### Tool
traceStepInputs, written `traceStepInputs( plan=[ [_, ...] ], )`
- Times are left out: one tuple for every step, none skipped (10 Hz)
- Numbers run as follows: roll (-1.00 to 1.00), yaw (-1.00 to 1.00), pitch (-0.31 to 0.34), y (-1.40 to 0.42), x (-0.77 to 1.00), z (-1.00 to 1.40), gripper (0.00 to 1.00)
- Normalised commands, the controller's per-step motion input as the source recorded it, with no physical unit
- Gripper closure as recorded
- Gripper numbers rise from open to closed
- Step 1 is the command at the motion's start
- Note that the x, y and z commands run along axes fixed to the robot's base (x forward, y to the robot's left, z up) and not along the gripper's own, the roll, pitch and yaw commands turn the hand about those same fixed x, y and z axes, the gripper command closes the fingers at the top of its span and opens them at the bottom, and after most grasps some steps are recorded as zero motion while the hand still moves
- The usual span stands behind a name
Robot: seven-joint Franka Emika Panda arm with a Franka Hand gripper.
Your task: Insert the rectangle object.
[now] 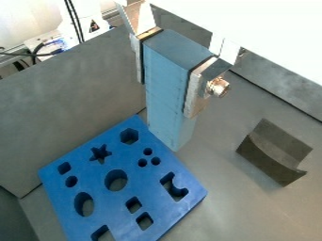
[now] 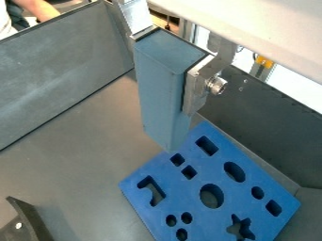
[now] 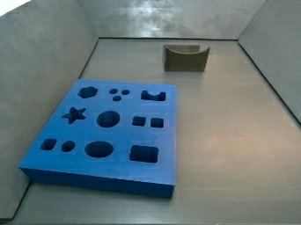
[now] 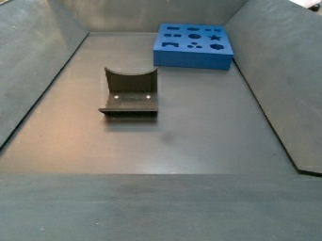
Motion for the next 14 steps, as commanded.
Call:
traceStepInputs(
  plan=[
    [0.14,0.0,0.142,0.28,1.0,-0.99,1.0],
    [0.1,0.0,0.089,0.12,0.92,-0.78,1.0],
    [0.1,0.01,0.064,0.07,0.83,-0.56,1.0],
    [0.1,0.01,0.054,0.04,0.77,-0.41,1.0],
    [0.09,0.02,0.047,0.01,0.62,-0.06,1.0],
    [0.09,0.02,0.048,-0.01,0.55,0.01,1.0],
    [0.09,0.02,0.071,-0.01,0.41,0.0,1.0],
    [0.1,0.02,0.087,-0.02,0.33,-0.01,1.0],
    [0.11,0.02,0.096,-0.02,0.24,0.0,1.0],
    [0.12,0.02,0.104,-0.02,0.18,0.0,1.0],
    [0.07,-0.19,0.196,-0.23,-0.74,1.0,1.0],
    [0.06,-0.19,0.185,-0.23,-0.75,1.0,1.0],
    [-0.04,-0.11,0.06,-0.12,-0.63,0.78,1.0],
    [-0.1,-0.07,0.019,-0.04,-0.39,0.41,1.0]
  ],
)
